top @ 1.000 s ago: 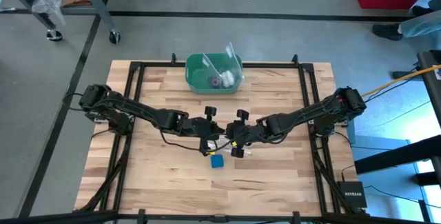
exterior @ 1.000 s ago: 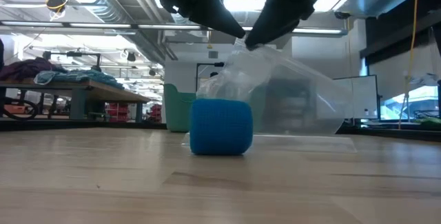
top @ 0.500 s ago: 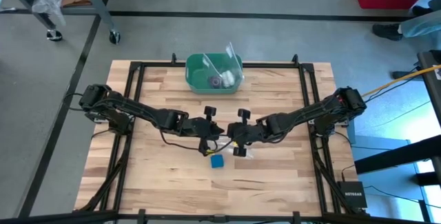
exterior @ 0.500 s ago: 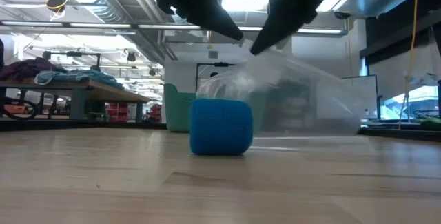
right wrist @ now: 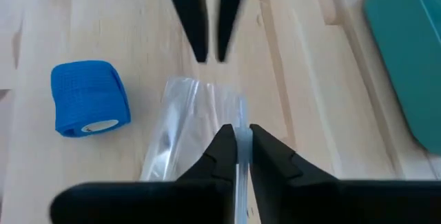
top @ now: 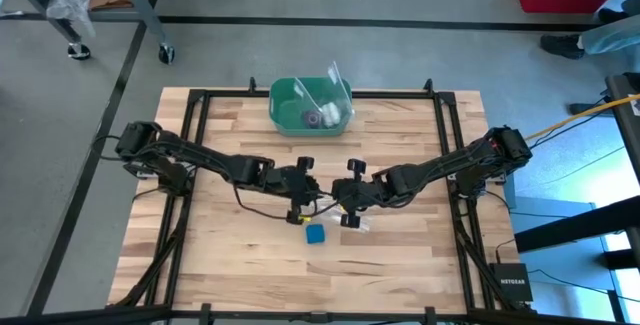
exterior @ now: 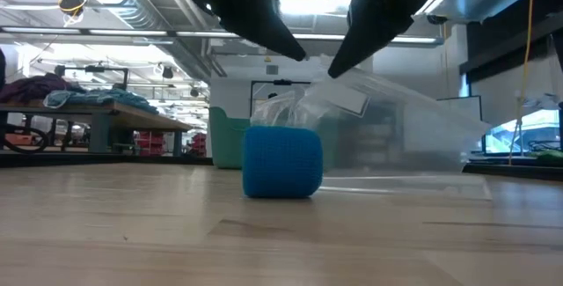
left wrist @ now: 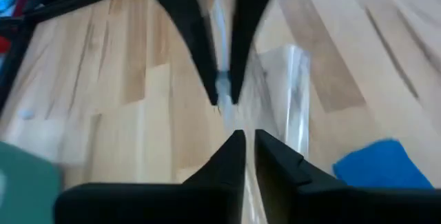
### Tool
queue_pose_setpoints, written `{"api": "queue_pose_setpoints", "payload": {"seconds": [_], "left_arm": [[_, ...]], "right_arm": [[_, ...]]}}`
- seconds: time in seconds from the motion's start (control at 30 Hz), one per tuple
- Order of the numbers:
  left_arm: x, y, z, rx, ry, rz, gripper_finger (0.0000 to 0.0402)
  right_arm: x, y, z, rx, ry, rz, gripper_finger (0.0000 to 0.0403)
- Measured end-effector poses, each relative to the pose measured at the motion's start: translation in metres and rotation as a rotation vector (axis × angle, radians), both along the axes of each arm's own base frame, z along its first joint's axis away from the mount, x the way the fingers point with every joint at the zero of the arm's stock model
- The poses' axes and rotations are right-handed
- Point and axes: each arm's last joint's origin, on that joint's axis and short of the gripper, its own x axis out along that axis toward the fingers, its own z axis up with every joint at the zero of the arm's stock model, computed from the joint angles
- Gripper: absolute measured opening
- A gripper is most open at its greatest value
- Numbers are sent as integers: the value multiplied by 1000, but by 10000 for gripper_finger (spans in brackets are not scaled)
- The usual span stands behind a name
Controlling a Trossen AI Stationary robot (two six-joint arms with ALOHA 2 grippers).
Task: Roll bandage
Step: Open the transparent zip bag
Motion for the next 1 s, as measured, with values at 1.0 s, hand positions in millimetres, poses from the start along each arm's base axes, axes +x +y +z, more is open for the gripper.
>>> {"api": "queue_pose_setpoints", "payload": {"seconds": [1.0], "left_arm": [[17, 20, -41, -126, -179, -13, 88]], "right_arm": [[0, 0, 0, 3, -2, 0, 40]]}}
